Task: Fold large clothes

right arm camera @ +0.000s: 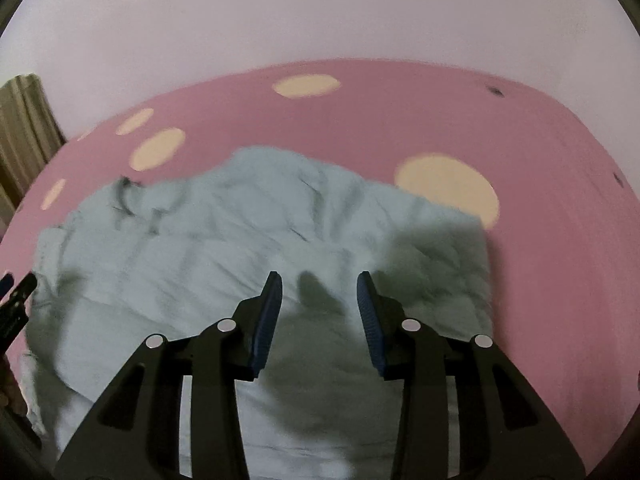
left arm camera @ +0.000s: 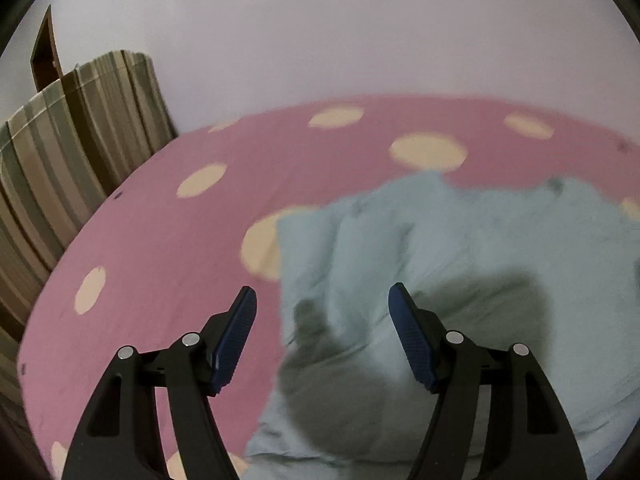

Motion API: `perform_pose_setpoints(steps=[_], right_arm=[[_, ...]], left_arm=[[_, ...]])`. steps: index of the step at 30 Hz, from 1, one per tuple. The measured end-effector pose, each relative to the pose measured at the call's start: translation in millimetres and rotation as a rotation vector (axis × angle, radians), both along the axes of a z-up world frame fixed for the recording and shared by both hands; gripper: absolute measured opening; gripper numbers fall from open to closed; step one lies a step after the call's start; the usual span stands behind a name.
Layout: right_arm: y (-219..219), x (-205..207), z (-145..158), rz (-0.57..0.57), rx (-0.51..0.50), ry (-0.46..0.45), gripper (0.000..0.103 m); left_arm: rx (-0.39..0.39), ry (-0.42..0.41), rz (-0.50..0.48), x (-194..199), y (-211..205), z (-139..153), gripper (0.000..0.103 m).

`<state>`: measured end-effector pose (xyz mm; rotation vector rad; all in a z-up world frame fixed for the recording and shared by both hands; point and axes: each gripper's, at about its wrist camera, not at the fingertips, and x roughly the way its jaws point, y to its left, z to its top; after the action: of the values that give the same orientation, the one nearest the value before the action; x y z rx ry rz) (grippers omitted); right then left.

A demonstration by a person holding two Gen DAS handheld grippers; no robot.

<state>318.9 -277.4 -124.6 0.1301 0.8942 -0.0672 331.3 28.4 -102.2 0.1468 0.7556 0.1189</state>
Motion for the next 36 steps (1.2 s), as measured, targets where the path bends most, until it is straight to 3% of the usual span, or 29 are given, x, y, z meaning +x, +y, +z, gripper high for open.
perform_pose_setpoints(steps=[3, 7, 10, 17, 20, 22, 25, 30, 36], right_arm=[[21.5, 14.9, -3.3, 0.055, 0.014, 0.018, 0.04], [44.3, 33.2, -35.4, 0.099, -0.033, 0.111, 0.041], [47.8, 37.0, -47.5, 0.103, -0.038, 0.125, 0.042], [28.6, -18.4, -9.5, 0.071, -0.051, 0.026, 0.046], [10.5, -36.7, -21.2, 0.009, -0.082, 0.053, 0.048], [0.0, -36.4, -44.2, 0.009, -0.036, 0.112, 0.05], [2.0, -33.7, -43.8, 0.024, -0.048, 0.1, 0.05], [1.3, -71.8, -14.9, 0.025, -0.05, 0.048, 0.055], [-15.2, -158.7, -7.5, 0.006, -0.045, 0.059, 0.059]], left_arm=[[-0.027, 0.024, -0.049, 11.1, -16.9, -4.2, 0.068], [0.052, 0.126, -0.064, 28.9, -32.3, -43.0, 0.068], [0.046, 0.141, -0.069, 32.1, -32.3, -54.0, 0.068], [-0.078, 0.081, -0.057, -4.2, -5.8, -21.8, 0.068], [-0.068, 0.136, -0.026, -10.3, 4.9, -39.8, 0.068], [-0.093, 0.193, -0.035, -3.5, 9.4, -59.3, 0.07], [-0.074, 0.189, -0.03, -0.7, 8.0, -56.7, 0.07], [-0.07, 0.132, -0.057, -40.4, 12.2, -29.4, 0.07], [-0.115, 0.112, -0.053, -115.6, 42.1, -17.4, 0.07]])
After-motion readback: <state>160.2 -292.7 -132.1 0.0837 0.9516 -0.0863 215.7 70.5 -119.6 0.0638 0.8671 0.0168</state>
